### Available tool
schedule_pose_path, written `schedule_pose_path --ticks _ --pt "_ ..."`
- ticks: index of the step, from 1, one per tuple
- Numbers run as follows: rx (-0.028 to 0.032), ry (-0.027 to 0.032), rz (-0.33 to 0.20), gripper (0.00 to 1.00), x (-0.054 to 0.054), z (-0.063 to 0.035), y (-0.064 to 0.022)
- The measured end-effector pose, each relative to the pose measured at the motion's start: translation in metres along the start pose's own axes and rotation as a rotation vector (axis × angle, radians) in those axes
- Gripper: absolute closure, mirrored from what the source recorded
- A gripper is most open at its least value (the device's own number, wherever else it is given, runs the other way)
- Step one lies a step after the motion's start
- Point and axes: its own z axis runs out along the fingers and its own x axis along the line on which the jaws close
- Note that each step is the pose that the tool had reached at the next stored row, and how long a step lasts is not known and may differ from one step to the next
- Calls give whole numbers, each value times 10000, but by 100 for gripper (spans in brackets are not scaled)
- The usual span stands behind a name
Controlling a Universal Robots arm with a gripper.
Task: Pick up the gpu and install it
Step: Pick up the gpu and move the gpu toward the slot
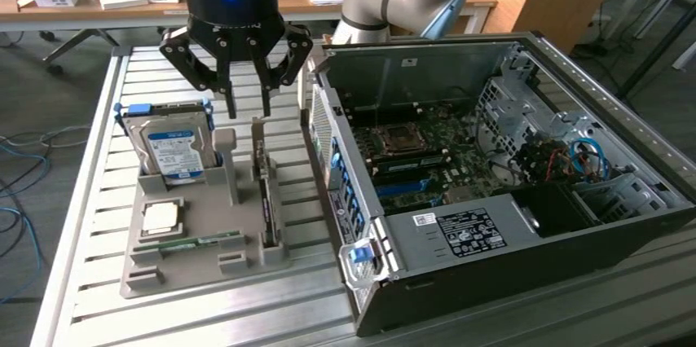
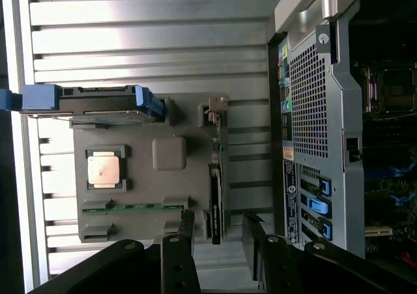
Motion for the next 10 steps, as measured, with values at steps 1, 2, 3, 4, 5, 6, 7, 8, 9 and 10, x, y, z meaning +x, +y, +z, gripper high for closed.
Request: schedule_pose_path --ticks 1,2,3,4,5,6,7,8,9,10 --pt "0 0 0 57 0 0 0" --pt "0 0 0 57 0 0 0" --pt "0 0 0 57 0 0 0" --pt "0 0 0 57 0 0 0" --pt "0 0 0 57 0 0 0" --pt "1 1 0 57 0 1 0" --pt "0 -1 0 57 0 5 0" --pt "-1 -1 0 57 0 10 0" --pt "-1 -1 0 57 0 16 -1" --pt "-1 0 0 57 1 23 -1"
